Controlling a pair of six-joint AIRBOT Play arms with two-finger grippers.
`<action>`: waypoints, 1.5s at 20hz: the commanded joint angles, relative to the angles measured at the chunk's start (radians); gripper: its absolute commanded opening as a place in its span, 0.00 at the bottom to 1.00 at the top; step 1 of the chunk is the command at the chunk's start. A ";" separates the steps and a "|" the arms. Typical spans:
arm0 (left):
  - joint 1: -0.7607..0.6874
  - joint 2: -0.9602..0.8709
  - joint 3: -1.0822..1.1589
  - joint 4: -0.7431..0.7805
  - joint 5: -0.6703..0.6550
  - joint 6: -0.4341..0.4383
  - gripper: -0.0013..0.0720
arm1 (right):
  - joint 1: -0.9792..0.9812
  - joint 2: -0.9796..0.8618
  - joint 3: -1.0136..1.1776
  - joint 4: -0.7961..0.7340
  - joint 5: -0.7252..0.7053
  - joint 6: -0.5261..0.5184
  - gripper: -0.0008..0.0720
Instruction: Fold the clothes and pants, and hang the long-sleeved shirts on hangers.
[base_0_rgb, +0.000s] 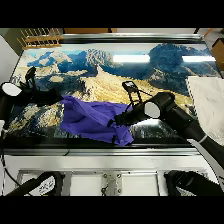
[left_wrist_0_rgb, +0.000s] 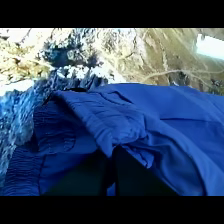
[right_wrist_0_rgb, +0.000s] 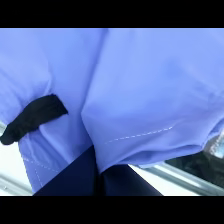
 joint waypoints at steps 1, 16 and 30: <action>0.058 0.126 -0.094 0.000 -0.137 0.066 0.03 | 0.004 0.054 -0.003 0.002 0.079 0.025 0.01; 0.201 0.226 -0.502 0.183 -0.275 0.122 0.03 | 0.300 0.038 -0.252 0.015 0.073 0.146 0.02; 0.164 0.328 -0.183 0.176 -0.265 -0.023 0.87 | -0.255 0.335 -0.290 0.098 0.135 -0.011 0.90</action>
